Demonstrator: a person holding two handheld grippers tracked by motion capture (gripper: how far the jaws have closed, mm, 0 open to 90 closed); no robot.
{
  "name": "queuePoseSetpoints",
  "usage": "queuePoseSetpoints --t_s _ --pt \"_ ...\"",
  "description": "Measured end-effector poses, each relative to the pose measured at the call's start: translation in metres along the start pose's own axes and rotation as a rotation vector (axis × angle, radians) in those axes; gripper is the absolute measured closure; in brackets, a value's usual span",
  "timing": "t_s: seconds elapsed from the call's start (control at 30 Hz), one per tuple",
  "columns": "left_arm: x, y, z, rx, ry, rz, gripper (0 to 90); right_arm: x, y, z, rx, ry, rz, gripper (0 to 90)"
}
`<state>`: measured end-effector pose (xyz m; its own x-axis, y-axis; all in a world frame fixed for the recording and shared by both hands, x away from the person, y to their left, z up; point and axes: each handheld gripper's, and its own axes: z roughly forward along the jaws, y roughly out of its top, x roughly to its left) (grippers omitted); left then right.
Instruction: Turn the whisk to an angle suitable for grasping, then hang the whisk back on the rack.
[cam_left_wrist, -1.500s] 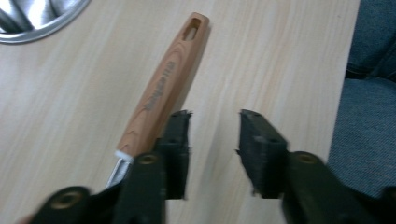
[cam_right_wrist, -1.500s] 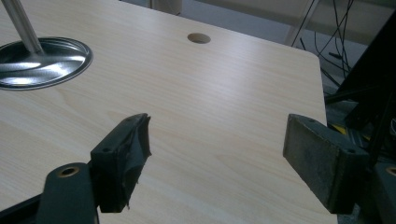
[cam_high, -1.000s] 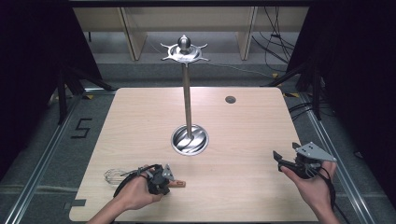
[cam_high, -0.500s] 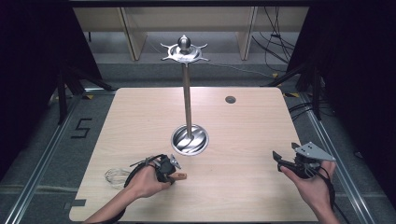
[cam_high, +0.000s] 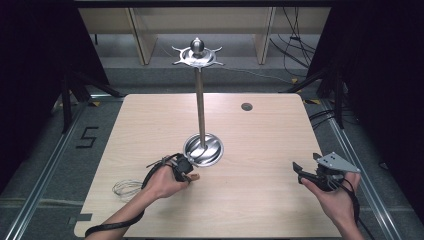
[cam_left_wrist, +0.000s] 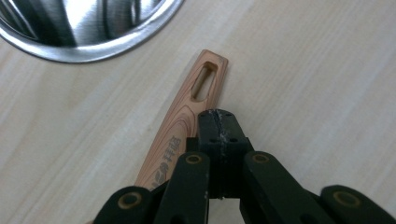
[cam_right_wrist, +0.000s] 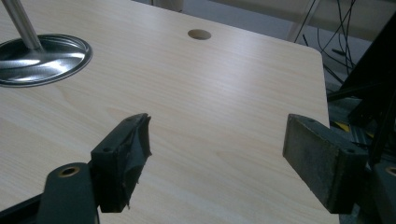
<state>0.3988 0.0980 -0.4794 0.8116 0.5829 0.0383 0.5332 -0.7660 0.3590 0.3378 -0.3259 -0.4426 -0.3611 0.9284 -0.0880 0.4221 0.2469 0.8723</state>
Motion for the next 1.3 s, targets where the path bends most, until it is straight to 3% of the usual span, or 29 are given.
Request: queuePoseSetpoints --t_s 0.1,0.13,0.2,0.27,0.3,0.33,0.37,0.4,0.43,0.5,0.67,0.7,0.73,0.77,1.0,1.07,1.2,1.3 --pt "0.0 0.001 -0.001 -0.013 0.011 0.007 89.3 0.0 0.0 0.001 -0.004 0.007 0.012 23.8" --pt "0.001 0.001 -0.003 -0.013 0.018 0.027 89.2 0.0 0.0 0.001 -0.004 0.006 0.016 23.8" --pt "-0.001 -0.002 -0.015 -0.047 0.004 0.051 83.0 0.001 -0.002 0.0 0.008 -0.004 0.042 23.8" --pt "0.0 -0.003 -0.019 -0.048 -0.004 0.069 78.9 -0.002 -0.002 0.001 0.001 0.0 0.022 23.8" --pt "0.001 -0.005 -0.024 -0.046 -0.006 0.085 70.7 -0.004 -0.003 0.002 0.0 0.007 0.026 23.8" --pt "0.003 -0.007 -0.028 -0.051 -0.005 0.094 70.7 -0.004 -0.003 0.002 0.0 0.007 0.026 23.8" --pt "0.006 -0.009 -0.032 -0.055 -0.001 0.124 62.9 -0.004 -0.003 0.002 0.004 0.01 0.032 23.8" --pt "0.01 -0.011 -0.034 -0.057 0.004 0.133 62.9 -0.004 -0.003 0.002 0.004 0.01 0.032 23.8" --pt "0.016 -0.016 -0.037 -0.064 0.007 0.134 56.0 -0.005 -0.004 0.0 0.002 -0.001 0.042 23.8" --pt "0.019 -0.018 -0.037 -0.064 0.01 0.132 49.7 -0.005 -0.004 -0.001 0.006 -0.013 0.05 23.8" --pt "0.028 -0.025 -0.037 -0.027 -0.015 0.185 39.3 -0.005 -0.002 0.0 -0.006 -0.007 0.029 23.8" --pt "0.029 -0.026 -0.037 -0.024 -0.018 0.191 37.1 -0.002 -0.002 -0.002 0.008 -0.014 0.053 23.8" --pt "0.03 -0.026 -0.035 -0.029 -0.021 0.188 36.5 -0.004 -0.001 -0.001 -0.005 -0.002 0.026 23.8" --pt "0.031 -0.026 -0.034 -0.024 -0.019 0.188 34.8 0.0 -0.001 -0.003 0.003 -0.01 0.059 23.8" --pt "0.037 -0.025 -0.024 0.038 -0.046 0.234 35.5 -0.003 -0.002 0.0 0.006 -0.009 0.038 23.8" --pt "0.039 -0.025 -0.02 0.061 -0.062 0.239 39.5 0.0 -0.001 -0.002 0.015 -0.011 0.065 23.8" --pt "0.04 -0.025 -0.015 0.085 -0.083 0.243 44.8 -0.002 -0.001 -0.002 0.001 -0.005 0.019 23.8" --pt "0.039 -0.026 -0.012 0.127 -0.075 0.269 55.1 0.001 0.0 -0.003 0.009 -0.016 0.024 23.8"
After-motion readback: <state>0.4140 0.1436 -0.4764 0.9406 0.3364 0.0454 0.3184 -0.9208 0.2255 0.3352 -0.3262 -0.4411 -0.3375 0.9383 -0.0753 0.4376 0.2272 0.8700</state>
